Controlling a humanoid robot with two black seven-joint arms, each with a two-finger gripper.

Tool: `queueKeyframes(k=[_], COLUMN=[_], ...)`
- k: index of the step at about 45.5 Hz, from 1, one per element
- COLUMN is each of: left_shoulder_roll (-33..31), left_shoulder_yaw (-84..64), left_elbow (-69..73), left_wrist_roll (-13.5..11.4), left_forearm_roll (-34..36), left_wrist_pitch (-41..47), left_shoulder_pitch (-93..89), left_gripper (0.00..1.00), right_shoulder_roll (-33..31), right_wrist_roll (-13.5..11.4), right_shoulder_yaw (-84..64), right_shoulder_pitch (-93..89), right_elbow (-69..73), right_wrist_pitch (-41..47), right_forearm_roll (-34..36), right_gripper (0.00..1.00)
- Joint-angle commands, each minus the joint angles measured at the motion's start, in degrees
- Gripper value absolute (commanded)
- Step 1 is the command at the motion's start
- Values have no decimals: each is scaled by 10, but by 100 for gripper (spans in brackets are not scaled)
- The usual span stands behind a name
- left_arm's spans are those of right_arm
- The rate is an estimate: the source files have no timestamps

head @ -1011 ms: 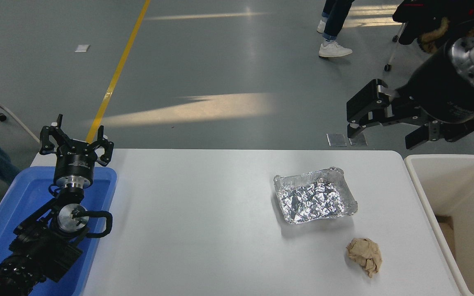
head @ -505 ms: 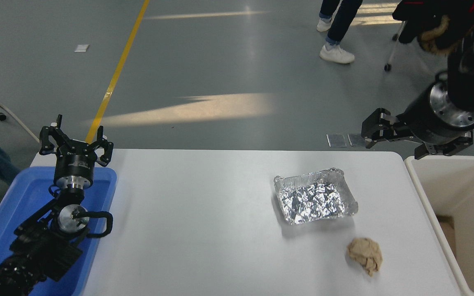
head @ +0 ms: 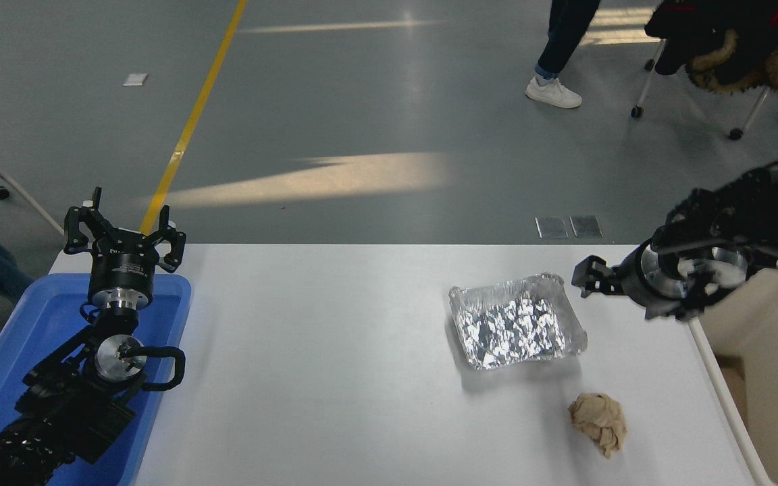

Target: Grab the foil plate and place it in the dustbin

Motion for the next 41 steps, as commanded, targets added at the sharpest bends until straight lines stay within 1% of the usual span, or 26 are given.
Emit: queueKeyframes(k=[1, 4, 10, 17, 19, 22, 27, 34, 41], left_shoulder_roll=[0, 0, 0, 0, 0, 0, 0, 0, 0], left_shoulder_yaw=[0, 0, 0, 0, 0, 0, 0, 0, 0], left_elbow=[-1, 0, 0, 0, 0, 0, 0, 0, 0], left_wrist_roll=[0, 0, -1, 0, 0, 0, 0, 0, 0], left_forearm_roll=[0, 0, 1, 0, 0, 0, 1, 1, 1], left_wrist_pitch=[0, 0, 0, 0, 0, 0, 0, 0, 0], left_shoulder_pitch=[0, 0, 0, 0, 0, 0, 0, 0, 0], left_gripper=[99, 99, 99, 99, 99, 99, 99, 99, 99], right_shoulder_roll=[22, 32, 43, 61, 64, 64, 66, 72, 84], right_wrist_roll=[1, 1, 2, 2, 2, 2, 3, 3, 5], right_shoulder_yaw=[31, 51, 76, 78, 79, 80, 79, 81, 93], right_shoulder_pitch=[-94, -114, -153, -191, -198, -202, -217, -237, -259], right_elbow=[-101, -126, -154, -174, -181, -189, -214, -244, -265], right_wrist_pitch=[-35, -36, -46, -83, -90, -92, -93, -93, -94], right_forearm_roll=[-18, -41, -105, -204, -220, -234, -238, -274, -277], right_gripper=[93, 93, 86, 86, 86, 86, 86, 86, 86])
